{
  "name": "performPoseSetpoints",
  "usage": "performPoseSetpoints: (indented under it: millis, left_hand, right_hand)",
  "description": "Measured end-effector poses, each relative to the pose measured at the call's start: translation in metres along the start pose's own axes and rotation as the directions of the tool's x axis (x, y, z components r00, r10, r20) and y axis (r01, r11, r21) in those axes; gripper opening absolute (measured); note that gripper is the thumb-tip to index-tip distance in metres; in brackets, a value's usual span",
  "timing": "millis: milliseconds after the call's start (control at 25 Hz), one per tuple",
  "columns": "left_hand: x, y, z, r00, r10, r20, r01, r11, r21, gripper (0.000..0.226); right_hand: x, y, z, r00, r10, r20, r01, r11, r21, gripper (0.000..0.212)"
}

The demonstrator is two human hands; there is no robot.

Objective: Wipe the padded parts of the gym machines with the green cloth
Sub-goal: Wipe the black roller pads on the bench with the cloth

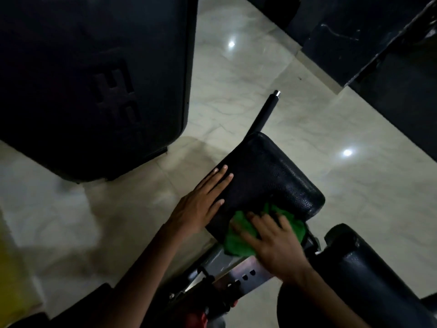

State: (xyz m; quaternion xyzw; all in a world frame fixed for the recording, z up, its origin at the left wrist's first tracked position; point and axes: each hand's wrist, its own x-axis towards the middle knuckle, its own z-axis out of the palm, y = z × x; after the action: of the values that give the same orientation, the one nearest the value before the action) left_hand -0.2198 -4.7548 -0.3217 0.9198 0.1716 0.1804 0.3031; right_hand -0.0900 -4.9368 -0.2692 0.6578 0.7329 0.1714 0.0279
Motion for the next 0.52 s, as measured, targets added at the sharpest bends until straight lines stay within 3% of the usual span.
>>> performPoseSetpoints:
  millis: [120, 200, 360, 520]
  left_hand:
    - [-0.020, 0.012, 0.013, 0.993, -0.113, -0.038, 0.111, 0.992, -0.060, 0.059]
    - [-0.027, 0.028, 0.030, 0.975, -0.202, -0.094, 0.191, 0.975, -0.111, 0.060]
    - [-0.033, 0.056, 0.058, 0.903, -0.377, -0.205, 0.332, 0.916, -0.225, 0.059]
    - [-0.037, 0.057, 0.061, 0.883, -0.397, -0.251, 0.344, 0.910, -0.230, 0.060]
  right_hand:
    - [0.019, 0.044, -0.017, 0.988, 0.154, -0.028, -0.155, 0.988, -0.014, 0.061]
    - [0.035, 0.056, -0.017, 0.984, 0.176, -0.033, -0.176, 0.984, -0.017, 0.060]
    - [0.107, 0.066, -0.003, 0.997, 0.072, -0.008, -0.072, 0.997, -0.019, 0.060]
    - [0.131, 0.082, -0.002, 0.999, -0.028, -0.031, 0.029, 1.000, 0.012, 0.061]
